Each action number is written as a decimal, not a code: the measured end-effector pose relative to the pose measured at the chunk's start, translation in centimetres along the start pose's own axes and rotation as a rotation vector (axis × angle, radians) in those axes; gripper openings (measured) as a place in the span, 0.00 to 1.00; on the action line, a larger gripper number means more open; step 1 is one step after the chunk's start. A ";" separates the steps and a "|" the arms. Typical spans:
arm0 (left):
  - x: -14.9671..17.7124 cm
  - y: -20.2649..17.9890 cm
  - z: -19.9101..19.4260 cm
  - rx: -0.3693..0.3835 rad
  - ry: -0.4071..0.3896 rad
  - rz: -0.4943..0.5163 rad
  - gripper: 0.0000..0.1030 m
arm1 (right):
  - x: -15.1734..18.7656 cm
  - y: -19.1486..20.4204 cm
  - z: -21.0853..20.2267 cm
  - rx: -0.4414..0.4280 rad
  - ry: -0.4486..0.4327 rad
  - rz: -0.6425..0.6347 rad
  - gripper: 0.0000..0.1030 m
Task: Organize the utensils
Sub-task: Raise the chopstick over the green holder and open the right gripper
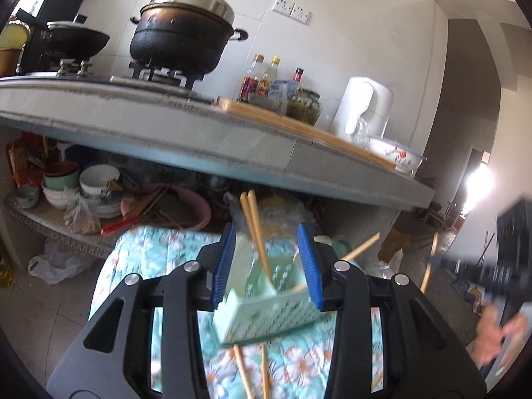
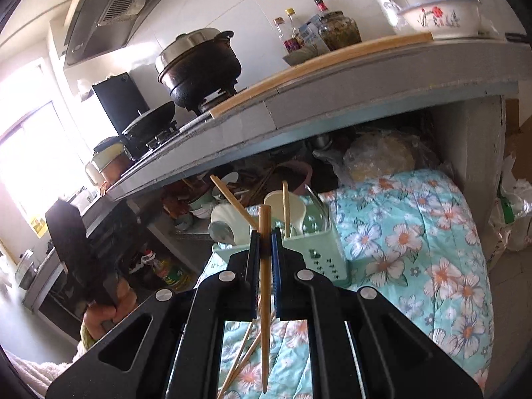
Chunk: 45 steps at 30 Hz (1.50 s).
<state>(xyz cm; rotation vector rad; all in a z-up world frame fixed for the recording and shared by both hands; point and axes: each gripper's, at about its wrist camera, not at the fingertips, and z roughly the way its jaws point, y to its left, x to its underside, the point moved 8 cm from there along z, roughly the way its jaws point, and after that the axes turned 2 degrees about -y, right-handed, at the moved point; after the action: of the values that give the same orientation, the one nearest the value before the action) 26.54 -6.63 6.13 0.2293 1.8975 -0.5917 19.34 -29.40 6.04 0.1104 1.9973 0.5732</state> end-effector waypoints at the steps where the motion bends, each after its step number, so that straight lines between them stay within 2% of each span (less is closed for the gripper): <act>1: 1.1 0.3 -0.2 -0.005 0.022 0.003 0.36 | -1.3 0.5 -0.1 0.003 -0.029 -0.021 0.07; 6: 7.3 1.4 -0.7 -0.013 0.151 0.001 0.37 | -6.8 3.0 0.6 0.033 -0.141 -0.116 0.07; 11: 13.2 1.2 -1.1 0.025 0.275 0.030 0.37 | -11.4 5.6 2.6 0.055 -0.222 -0.201 0.07; 16: 16.4 0.6 -1.4 0.061 0.334 0.058 0.37 | -14.1 8.1 5.8 0.076 -0.275 -0.294 0.07; 21: 17.4 0.3 -1.3 0.077 0.348 0.073 0.37 | -14.7 8.7 10.5 0.097 -0.261 -0.357 0.07; 31: 17.6 1.3 -1.0 0.075 0.350 0.057 0.37 | -11.5 7.3 15.5 0.149 -0.185 -0.438 0.07; 36: 17.6 1.5 -0.9 0.070 0.351 0.048 0.37 | -11.0 7.3 14.9 0.157 -0.203 -0.455 0.07; 45: 17.4 1.6 -0.8 0.064 0.350 0.041 0.37 | -14.6 9.9 9.4 0.084 -0.343 -0.428 0.07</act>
<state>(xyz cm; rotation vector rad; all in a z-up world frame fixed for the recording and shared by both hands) 19.60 -6.89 -9.93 0.4349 2.2053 -0.6155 32.84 -22.01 18.78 -0.1572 1.6428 0.1788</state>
